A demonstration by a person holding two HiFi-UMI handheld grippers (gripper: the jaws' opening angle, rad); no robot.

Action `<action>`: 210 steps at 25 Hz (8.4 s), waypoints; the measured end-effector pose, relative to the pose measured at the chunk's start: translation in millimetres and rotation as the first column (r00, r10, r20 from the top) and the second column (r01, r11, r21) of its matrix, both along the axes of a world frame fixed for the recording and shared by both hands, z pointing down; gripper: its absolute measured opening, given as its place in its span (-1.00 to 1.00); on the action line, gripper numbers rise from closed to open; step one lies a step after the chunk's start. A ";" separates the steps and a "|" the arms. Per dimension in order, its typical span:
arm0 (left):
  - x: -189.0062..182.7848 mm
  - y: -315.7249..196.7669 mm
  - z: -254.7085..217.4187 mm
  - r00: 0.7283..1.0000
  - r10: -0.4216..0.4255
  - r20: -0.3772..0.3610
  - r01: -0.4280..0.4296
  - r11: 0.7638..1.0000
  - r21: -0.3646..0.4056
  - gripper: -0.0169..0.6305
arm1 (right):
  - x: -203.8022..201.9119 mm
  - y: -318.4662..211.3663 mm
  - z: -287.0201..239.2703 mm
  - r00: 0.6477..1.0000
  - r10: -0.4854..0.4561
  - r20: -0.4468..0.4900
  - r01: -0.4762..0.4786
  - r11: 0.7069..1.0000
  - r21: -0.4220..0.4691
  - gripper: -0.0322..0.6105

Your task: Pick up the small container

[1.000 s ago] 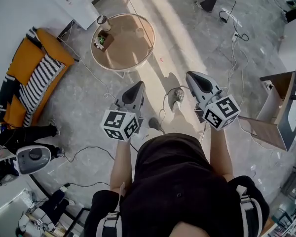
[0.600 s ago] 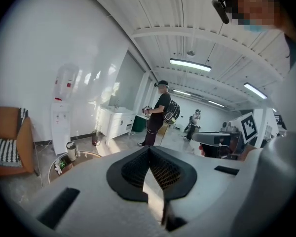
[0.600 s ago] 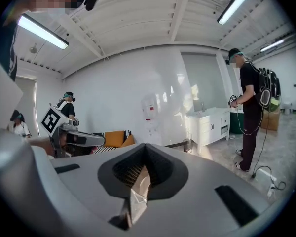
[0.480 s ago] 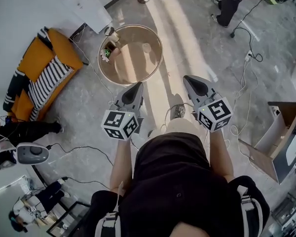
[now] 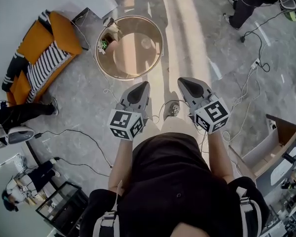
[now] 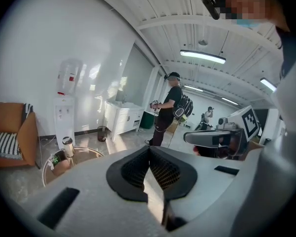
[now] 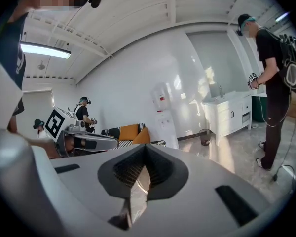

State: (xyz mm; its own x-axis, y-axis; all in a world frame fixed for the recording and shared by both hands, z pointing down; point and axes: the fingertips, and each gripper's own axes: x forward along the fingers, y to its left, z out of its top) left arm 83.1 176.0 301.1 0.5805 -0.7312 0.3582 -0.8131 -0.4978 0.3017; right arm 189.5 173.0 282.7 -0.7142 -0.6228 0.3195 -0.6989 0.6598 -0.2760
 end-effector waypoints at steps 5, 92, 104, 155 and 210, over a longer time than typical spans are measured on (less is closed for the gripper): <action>-7.8 -9.8 9.4 0.999 -0.025 -0.021 0.024 1.000 -0.018 -0.89 | -2.9 -17.8 12.4 1.000 -0.016 0.004 0.016 0.999 -0.030 -0.89; -55.0 -285.4 507.2 0.978 0.078 0.193 -0.055 0.991 -0.122 0.01 | -90.5 -260.4 373.5 0.979 0.172 -0.108 -0.200 0.907 -0.369 -0.89; -46.8 -322.8 533.4 0.973 0.017 0.231 0.002 0.997 -0.081 0.15 | -94.1 -262.2 397.4 0.986 0.119 -0.114 -0.155 0.902 -0.403 -0.89; -71.4 -330.5 409.8 0.966 0.075 0.248 -0.064 0.997 -0.054 0.13 | -99.0 -258.6 291.9 0.981 0.100 -0.165 -0.154 0.920 -0.359 -0.89; -135.8 -263.3 -104.0 0.990 0.065 0.127 -0.091 0.974 0.205 0.13 | -126.3 -266.7 -114.8 0.992 0.128 0.014 -0.127 0.960 0.249 -0.89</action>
